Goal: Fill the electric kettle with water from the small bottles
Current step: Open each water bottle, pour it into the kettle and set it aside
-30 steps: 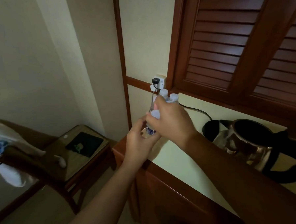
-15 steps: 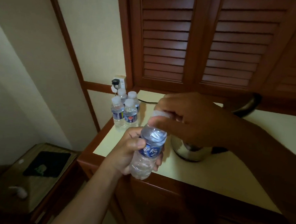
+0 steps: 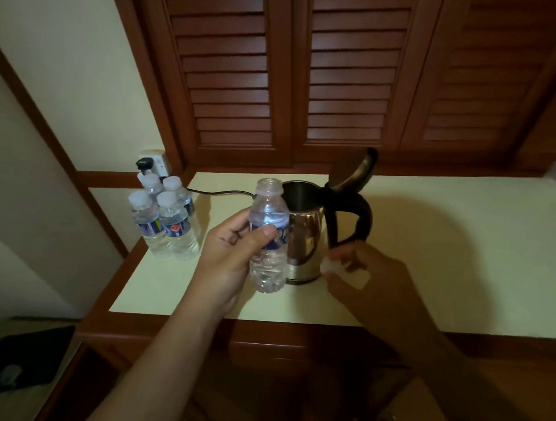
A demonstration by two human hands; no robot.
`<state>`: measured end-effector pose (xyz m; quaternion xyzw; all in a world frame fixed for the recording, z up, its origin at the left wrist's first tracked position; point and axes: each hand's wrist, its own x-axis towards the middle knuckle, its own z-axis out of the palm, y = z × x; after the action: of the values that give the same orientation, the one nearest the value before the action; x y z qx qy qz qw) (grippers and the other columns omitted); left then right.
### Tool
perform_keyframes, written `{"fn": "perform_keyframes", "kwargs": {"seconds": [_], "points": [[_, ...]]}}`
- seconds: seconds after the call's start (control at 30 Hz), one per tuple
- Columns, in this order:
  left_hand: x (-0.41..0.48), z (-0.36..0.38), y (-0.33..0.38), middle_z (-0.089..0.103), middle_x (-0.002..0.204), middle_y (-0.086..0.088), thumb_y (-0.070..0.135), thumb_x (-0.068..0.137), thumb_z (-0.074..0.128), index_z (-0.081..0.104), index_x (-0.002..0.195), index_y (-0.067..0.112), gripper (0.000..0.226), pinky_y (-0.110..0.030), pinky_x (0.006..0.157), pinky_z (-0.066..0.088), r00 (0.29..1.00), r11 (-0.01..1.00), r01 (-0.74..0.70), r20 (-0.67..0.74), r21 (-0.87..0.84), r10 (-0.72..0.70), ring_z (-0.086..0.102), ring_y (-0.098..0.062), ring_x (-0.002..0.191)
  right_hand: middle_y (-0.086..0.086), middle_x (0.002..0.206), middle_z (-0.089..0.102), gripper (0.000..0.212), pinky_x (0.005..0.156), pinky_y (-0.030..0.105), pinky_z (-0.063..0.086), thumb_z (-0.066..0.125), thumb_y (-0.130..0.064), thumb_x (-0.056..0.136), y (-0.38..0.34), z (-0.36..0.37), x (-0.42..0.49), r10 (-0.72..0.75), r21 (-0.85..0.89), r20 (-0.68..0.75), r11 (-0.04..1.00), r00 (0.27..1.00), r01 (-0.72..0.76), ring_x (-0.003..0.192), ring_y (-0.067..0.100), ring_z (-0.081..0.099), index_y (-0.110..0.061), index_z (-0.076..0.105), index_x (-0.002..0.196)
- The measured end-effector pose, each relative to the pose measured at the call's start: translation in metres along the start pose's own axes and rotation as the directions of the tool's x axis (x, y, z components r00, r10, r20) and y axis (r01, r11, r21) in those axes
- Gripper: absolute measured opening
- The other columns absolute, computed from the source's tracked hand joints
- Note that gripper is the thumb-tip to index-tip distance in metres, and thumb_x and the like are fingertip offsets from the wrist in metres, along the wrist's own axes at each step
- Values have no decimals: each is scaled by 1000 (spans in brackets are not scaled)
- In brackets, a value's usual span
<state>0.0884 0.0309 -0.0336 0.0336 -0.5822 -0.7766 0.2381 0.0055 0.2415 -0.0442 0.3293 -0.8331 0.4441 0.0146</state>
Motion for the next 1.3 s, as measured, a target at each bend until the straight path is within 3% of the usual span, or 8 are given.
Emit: {"fn": "perform_keyframes", "kwargs": {"seconds": [0.17,0.23,0.37,0.53,0.63,0.8,0.97,1.3], "points": [[4,5,6,81,104,-2,21,86,80,75,122,15,37,-31,79,59,993,996,3,-117,92,8,76,-15,92,-11,107,73,24,97,41,44,69,-41,88,63,27,-17,92,-314,88,947,992,-60,106,19,64,-23,72,104],[5,6,11,82,105,-1,21,85,78,75,122,19,37,-32,82,61,986,984,2,-165,175,28,77,-15,93,-17,110,70,35,102,37,31,55,-54,87,68,28,-15,148,-365,130,926,981,-91,117,13,56,-32,67,111],[10,5,24,81,109,9,15,87,82,77,119,33,37,-28,82,61,986,930,-3,-154,368,64,78,-11,100,-12,126,60,55,104,39,29,54,-65,85,71,31,-11,138,-471,151,880,979,-51,125,18,49,-35,46,131],[22,3,36,81,110,15,15,86,85,77,120,34,40,-28,87,62,994,811,-50,-52,583,98,75,-5,102,5,163,28,109,124,50,10,23,-93,77,80,32,-6,180,-584,97,807,979,-90,151,25,20,-17,25,155],[35,-5,41,79,105,14,21,83,88,78,117,36,38,-30,83,60,987,682,-68,-48,728,150,74,-4,96,9,169,3,123,124,54,-3,11,-98,72,86,35,-2,250,-613,159,783,955,-103,156,26,-2,-12,5,160],[54,-12,50,68,112,5,35,79,89,71,132,35,56,-42,89,57,971,317,-87,10,944,237,65,-18,102,7,169,-3,126,123,55,-5,11,-100,70,90,37,-1,252,-626,198,776,947,-75,155,24,-8,-12,-2,160],[65,-10,59,65,120,7,46,81,83,69,132,37,54,-46,96,37,955,-30,-121,124,992,271,61,-23,113,6,170,-3,124,123,55,-6,12,-98,72,92,37,-2,249,-647,197,760,948,-65,155,23,-8,-12,-2,160],[79,-15,63,62,135,1,41,83,82,59,144,34,66,-52,96,34,922,-398,-163,283,903,265,58,-29,121,6,170,-2,123,123,54,-4,8,-98,73,94,40,-2,244,-683,176,728,954,-60,156,23,-5,-12,-2,160]]}}
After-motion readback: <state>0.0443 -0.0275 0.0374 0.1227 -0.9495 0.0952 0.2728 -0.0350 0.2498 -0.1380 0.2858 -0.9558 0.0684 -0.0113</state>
